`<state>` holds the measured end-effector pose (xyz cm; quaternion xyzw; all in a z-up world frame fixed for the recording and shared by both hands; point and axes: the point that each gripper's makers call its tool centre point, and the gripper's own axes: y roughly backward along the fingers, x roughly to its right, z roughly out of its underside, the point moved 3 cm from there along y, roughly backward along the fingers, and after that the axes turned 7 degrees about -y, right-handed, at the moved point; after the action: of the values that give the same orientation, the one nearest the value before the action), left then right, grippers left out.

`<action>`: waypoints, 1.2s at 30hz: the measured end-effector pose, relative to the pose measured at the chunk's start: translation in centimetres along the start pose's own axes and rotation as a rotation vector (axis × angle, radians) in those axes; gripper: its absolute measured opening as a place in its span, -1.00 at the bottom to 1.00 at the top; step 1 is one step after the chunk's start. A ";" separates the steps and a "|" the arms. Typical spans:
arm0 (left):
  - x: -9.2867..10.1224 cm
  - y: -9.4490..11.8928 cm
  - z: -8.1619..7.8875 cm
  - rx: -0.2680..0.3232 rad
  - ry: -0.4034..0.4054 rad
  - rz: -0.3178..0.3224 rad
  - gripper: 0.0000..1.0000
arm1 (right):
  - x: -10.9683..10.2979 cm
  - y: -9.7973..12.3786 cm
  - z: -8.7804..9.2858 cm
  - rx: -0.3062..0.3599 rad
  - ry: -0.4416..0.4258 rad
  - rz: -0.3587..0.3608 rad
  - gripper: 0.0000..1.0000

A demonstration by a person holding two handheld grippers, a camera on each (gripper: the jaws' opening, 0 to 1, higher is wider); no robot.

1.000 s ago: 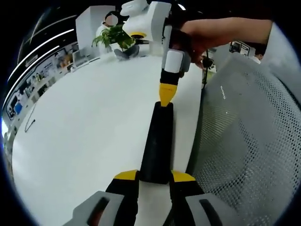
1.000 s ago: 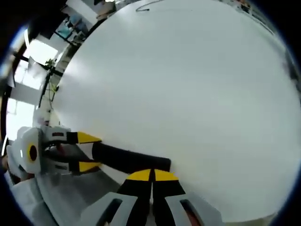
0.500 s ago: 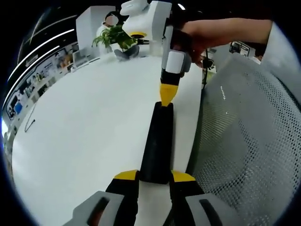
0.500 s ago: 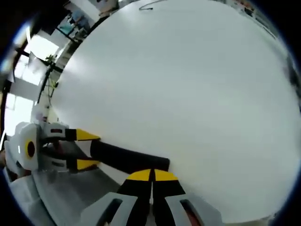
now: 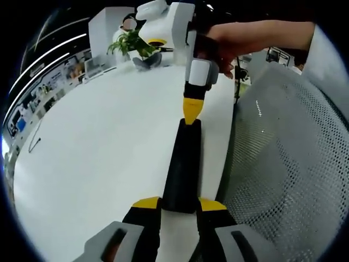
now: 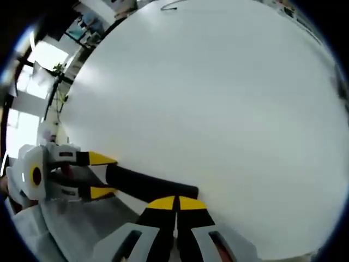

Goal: Press the specified remote control buttons in sequence, fully releasing each button before pressing the next.

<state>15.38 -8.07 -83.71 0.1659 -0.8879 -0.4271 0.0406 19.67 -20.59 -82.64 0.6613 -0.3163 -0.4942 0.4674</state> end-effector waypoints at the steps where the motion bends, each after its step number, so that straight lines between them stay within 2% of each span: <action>1: 0.0 0.0 0.0 0.001 0.001 0.000 -0.51 | 0.1 0.0 0.0 0.000 -0.005 -0.003 -1.00; 7: 0.0 -0.1 -0.1 0.007 -0.001 0.000 -0.50 | 0.1 -0.1 0.0 -0.006 -0.017 -0.008 -1.00; 14: 0.0 -0.2 -0.1 0.018 -0.005 -0.004 -0.51 | -0.1 -0.1 -0.1 -0.005 0.003 0.037 -1.00; 20: 0.0 -0.1 -0.1 0.019 -0.008 -0.002 -0.52 | 0.2 0.0 0.0 0.033 -0.064 0.001 -1.00; 23: 0.0 -0.1 -0.1 0.016 -0.013 -0.001 -0.53 | 0.1 0.1 0.1 0.044 -0.070 -0.001 -1.00; 28: 0.2 -0.2 -0.3 0.017 -0.021 0.008 -0.53 | -0.1 0.1 0.1 0.032 -0.073 0.016 -1.00; 36: 0.5 0.0 -0.3 0.016 -0.036 0.015 -0.53 | -0.5 0.6 -0.3 0.035 -0.096 -0.035 -1.00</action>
<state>15.04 -8.47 -83.57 0.1517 -0.8932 -0.4225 0.0265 19.78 -20.25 -81.90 0.6504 -0.3350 -0.5279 0.4314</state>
